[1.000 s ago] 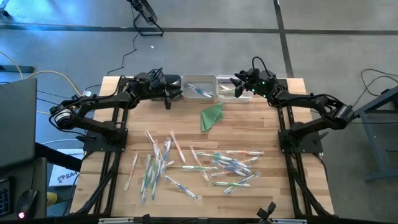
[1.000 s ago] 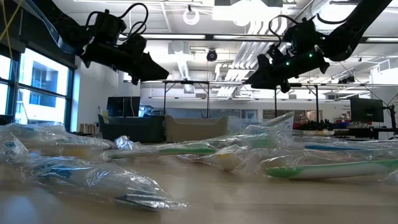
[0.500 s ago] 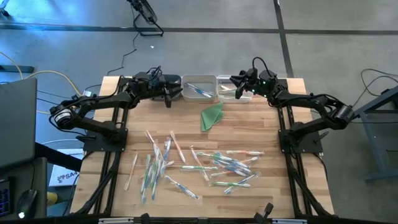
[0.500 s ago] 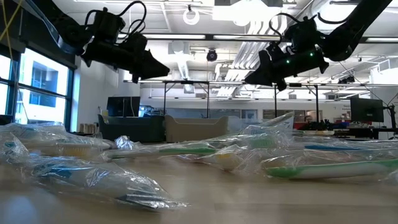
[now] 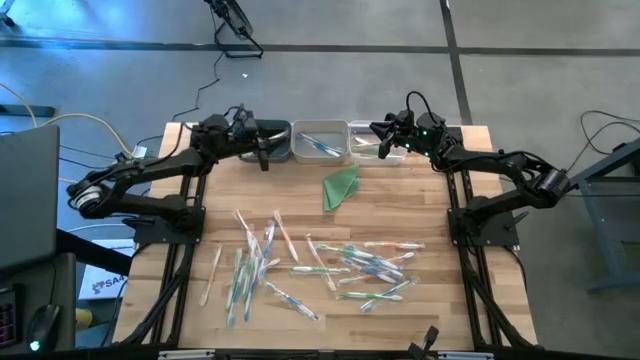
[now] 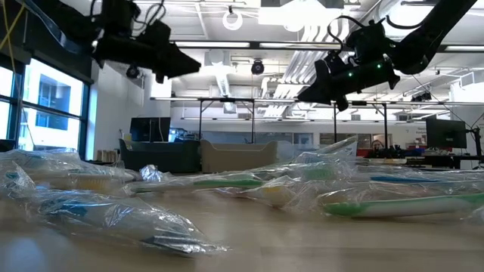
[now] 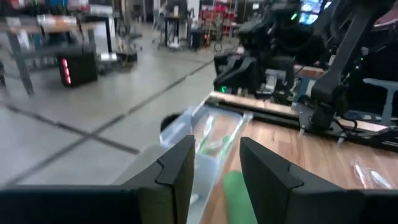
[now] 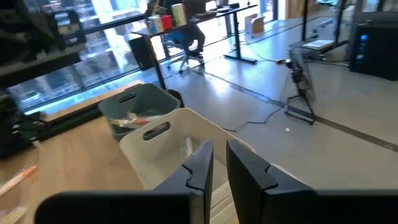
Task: Pick & Place Toothbrushes
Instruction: Put the blue toothbrush into the gray bin
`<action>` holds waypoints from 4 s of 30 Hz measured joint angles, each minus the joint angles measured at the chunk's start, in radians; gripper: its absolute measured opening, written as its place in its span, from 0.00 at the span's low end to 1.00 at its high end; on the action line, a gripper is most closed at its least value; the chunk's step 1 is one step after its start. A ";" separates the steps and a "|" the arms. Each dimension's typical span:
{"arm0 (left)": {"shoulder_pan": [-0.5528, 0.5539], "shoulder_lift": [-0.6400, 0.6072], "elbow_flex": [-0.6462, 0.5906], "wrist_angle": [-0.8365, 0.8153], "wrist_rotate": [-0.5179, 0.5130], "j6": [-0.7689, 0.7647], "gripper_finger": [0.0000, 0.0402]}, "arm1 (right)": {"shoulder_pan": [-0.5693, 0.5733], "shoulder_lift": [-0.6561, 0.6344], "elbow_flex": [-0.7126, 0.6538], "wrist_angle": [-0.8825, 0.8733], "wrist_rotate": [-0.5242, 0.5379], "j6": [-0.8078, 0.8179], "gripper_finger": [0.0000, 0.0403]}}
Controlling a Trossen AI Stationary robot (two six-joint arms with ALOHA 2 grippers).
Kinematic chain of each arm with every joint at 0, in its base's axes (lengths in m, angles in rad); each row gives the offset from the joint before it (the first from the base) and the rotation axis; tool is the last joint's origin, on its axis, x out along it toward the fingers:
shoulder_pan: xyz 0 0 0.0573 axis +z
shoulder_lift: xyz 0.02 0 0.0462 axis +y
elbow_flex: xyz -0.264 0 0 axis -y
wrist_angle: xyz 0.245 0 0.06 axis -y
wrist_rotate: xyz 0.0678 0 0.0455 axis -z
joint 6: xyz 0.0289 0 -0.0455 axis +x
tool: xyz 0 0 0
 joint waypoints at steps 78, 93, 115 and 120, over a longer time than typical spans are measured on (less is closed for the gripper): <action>-0.792 0.211 0.346 -1.222 -0.514 -1.127 0.00 | 0.197 0.000 0.000 0.073 0.049 -0.242 0.08; -0.793 0.251 0.344 -1.365 -0.469 -1.238 0.00 | 0.197 0.000 0.000 -0.009 0.049 -0.237 0.08; -0.792 0.330 0.344 -1.317 -0.291 -1.222 0.11 | 0.196 0.000 0.000 -0.003 0.075 -0.240 0.08; -0.792 0.330 0.344 -1.316 -0.304 -1.252 0.27 | 0.197 0.000 0.000 -0.006 0.075 -0.240 0.08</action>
